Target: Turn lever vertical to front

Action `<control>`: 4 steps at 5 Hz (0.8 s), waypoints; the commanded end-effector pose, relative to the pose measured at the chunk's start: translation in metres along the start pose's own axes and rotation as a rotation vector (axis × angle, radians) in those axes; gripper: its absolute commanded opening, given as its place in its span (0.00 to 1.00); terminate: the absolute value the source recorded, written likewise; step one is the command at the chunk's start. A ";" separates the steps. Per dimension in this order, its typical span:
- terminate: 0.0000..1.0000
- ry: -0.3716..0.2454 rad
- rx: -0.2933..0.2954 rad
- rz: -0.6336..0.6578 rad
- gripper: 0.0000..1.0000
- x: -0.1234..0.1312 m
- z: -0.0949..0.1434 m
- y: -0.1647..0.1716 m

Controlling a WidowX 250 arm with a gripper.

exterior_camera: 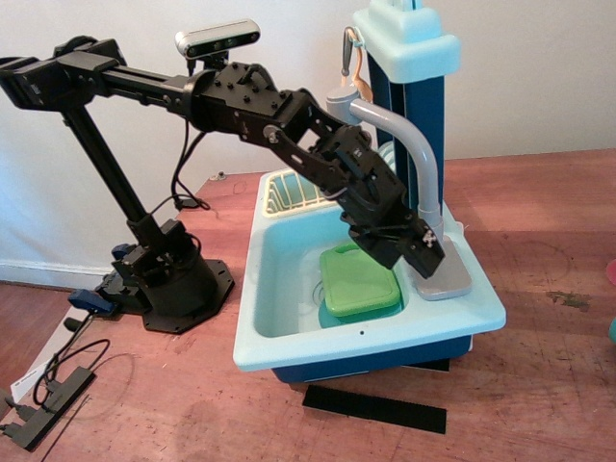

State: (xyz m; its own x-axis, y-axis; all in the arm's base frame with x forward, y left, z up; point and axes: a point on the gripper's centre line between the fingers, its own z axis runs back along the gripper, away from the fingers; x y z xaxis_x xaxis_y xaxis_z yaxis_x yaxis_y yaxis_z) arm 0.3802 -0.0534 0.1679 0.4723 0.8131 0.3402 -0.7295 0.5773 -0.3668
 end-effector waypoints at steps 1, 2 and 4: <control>0.00 -0.029 -0.052 -0.056 1.00 0.030 0.019 -0.027; 0.00 0.005 -0.055 -0.121 1.00 0.041 0.026 -0.044; 0.00 -0.018 -0.081 -0.114 1.00 0.041 0.016 -0.046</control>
State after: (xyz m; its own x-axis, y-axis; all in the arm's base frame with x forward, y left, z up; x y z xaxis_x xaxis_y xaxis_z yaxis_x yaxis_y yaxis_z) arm 0.4185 -0.0514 0.1790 0.5660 0.7390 0.3653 -0.6574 0.6720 -0.3410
